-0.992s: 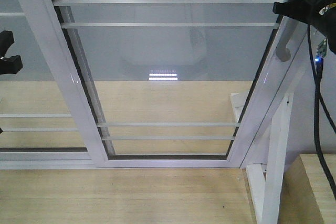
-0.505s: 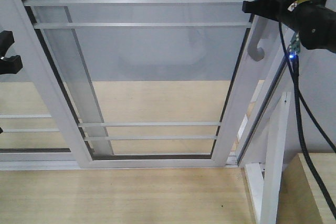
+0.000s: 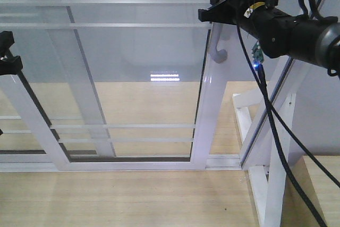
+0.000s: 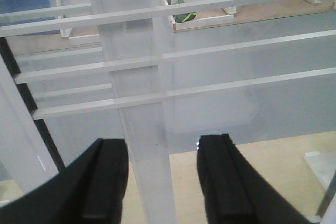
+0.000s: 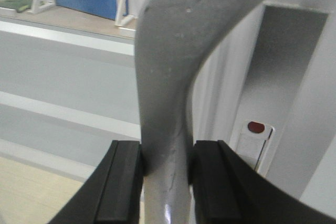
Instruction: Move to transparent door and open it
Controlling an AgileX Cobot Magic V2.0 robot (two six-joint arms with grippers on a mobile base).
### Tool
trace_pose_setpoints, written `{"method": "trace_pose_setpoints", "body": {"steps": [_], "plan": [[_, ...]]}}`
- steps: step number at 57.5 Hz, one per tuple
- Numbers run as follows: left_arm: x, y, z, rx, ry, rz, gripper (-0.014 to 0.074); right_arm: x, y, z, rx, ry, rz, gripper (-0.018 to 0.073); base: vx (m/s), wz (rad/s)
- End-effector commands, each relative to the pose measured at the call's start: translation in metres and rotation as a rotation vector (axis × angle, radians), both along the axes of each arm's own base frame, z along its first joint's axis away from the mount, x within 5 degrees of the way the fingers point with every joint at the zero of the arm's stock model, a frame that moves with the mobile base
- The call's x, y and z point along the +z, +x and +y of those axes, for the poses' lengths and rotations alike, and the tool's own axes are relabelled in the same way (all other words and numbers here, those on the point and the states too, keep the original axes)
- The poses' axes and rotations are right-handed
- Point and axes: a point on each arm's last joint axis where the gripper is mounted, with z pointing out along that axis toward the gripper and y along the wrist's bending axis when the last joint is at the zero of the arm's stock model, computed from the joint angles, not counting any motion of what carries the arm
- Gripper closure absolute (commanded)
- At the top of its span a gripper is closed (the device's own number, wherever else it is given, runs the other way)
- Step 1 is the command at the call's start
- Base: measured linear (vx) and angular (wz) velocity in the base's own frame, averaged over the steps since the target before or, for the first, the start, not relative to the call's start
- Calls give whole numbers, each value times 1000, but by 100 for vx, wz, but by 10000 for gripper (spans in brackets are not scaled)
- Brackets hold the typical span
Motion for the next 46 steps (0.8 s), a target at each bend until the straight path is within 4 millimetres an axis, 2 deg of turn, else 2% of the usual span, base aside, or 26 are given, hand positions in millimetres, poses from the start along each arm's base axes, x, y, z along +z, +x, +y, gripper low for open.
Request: {"method": "trace_pose_setpoints", "body": {"steps": [1, 12, 19, 24, 34, 40, 46], "plan": [[21, 1, -2, -12, -22, -125, 153, 59, -13, 11, 33, 66, -244, 315, 0, 2], [21, 1, -2, -12, -22, -125, 153, 59, -21, 30, 81, 74, -237, 305, 0, 0], [21, 1, -2, -12, -22, -125, 153, 57, -30, 50, 135, 73, -216, 258, 0, 0], [21, 1, -2, -12, -22, -125, 153, 57, -36, 57, 159, 55, -170, 225, 0, 0], [22, 1, -2, -13, -24, -139, 153, 70, -52, 42, 157, -2, -20, 231, 0, 0], [24, 2, -2, -16, -26, -161, 153, 85, -64, 21, 133, -55, 37, 238, 0, 0], [23, 6, -3, -21, -29, -179, 153, 98, -83, -8, 82, -58, 3, 237, 0, 0]]}}
